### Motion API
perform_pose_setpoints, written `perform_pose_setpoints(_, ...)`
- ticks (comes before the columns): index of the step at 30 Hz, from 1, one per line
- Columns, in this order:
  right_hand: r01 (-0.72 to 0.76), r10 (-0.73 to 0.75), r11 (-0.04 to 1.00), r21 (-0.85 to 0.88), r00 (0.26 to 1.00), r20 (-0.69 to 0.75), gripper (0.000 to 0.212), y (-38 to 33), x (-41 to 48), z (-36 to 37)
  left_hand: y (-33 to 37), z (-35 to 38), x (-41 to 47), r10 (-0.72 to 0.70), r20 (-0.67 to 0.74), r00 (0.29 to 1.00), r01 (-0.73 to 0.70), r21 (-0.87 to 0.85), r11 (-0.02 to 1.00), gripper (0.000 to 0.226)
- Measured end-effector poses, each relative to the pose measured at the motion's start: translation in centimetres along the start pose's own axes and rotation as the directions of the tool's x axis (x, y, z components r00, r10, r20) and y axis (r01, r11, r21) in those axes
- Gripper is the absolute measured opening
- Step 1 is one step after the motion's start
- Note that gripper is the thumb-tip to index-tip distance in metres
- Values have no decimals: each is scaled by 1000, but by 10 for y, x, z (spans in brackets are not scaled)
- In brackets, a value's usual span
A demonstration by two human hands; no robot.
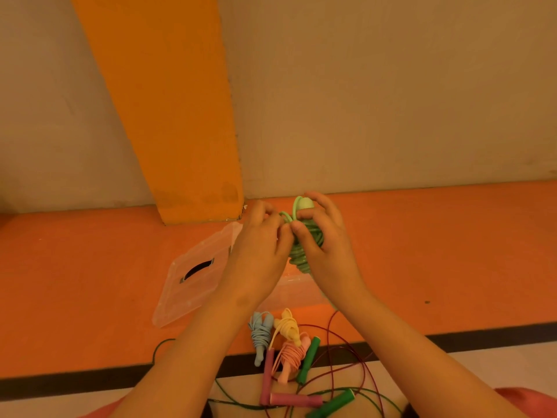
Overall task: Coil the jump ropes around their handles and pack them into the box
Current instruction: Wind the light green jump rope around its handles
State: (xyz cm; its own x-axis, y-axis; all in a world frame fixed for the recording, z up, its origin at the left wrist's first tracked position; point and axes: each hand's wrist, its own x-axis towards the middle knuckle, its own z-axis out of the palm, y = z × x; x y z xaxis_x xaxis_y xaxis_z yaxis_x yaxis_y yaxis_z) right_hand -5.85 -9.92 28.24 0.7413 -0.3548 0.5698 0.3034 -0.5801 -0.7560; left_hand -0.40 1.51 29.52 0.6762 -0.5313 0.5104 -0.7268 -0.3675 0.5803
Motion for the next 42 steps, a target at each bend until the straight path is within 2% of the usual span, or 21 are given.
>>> perform_pose_setpoints(2,9,-9,1000,19,1000,-11,6,-1,2,-1,3,-2,1,-134,2,991,131,-210,969,27)
perform_pose_setpoints(4,21,-20,999,32,1000,-24,7,-3,2,-2,3,-4,2,-271,52,961,264,-458,849,29)
perform_pose_setpoints(5,30,-29,999,34,999,-27,10,-4,2,-3,2,-4,3,-315,88,945,312,-530,789,28)
perform_pose_setpoints(7,44,-44,999,20,999,-18,15,-2,2,-3,3,-6,3,-362,180,915,390,-629,673,26)
perform_pose_setpoints(9,41,-41,999,-9,999,6,20,3,1,-2,6,-5,3,-388,263,884,440,-748,497,25)
perform_pose_setpoints(11,21,-20,999,-32,999,41,27,7,0,-2,9,-5,4,-414,307,857,449,-840,305,22)
perform_pose_setpoints(13,6,-3,1000,-31,996,87,35,8,-2,-1,9,-4,6,-428,323,844,437,-877,199,20)
perform_pose_setpoints(15,13,-11,1000,-20,995,97,39,7,-3,-1,9,-3,7,-407,335,849,442,-874,202,21)
perform_pose_setpoints(17,35,-34,999,-15,997,66,39,7,-3,-1,8,-1,7,-402,327,855,448,-856,258,16)
perform_pose_setpoints(20,48,-47,999,-19,998,48,41,7,-1,-3,4,3,7,-427,294,855,448,-834,322,21)
perform_pose_setpoints(24,30,-28,999,-45,999,42,44,8,0,-4,3,4,7,-444,238,864,433,-801,413,9)
perform_pose_setpoints(26,-7,7,1000,-7,1000,17,48,8,0,-4,5,6,5,-475,199,857,432,-780,453,15)
perform_pose_setpoints(27,-36,36,998,44,999,3,50,7,0,-5,4,7,5,-496,182,849,432,-781,452,18)
perform_pose_setpoints(30,-184,188,941,285,982,15,56,2,6,-10,0,4,8,-537,180,824,419,-832,364,20)
perform_pose_setpoints(32,-344,325,847,406,938,117,67,1,8,-12,-5,0,11,-522,190,832,400,-857,325,19)
perform_pose_setpoints(34,-529,429,719,450,848,312,77,4,6,-11,-7,0,11,-500,201,842,393,-864,315,18)
perform_pose_setpoints(36,-637,432,588,499,769,471,55,0,2,-9,-8,4,9,-506,218,835,422,-844,332,12)
perform_pose_setpoints(37,-646,422,564,514,761,492,43,-3,1,-7,-8,5,8,-518,211,829,438,-820,368,13)
perform_pose_setpoints(40,-597,453,664,451,800,393,24,-4,2,-5,-5,5,7,-518,185,835,466,-737,489,34)
perform_pose_setpoints(42,-566,474,717,406,824,311,23,5,3,-4,-2,6,6,-497,165,852,476,-640,603,32)
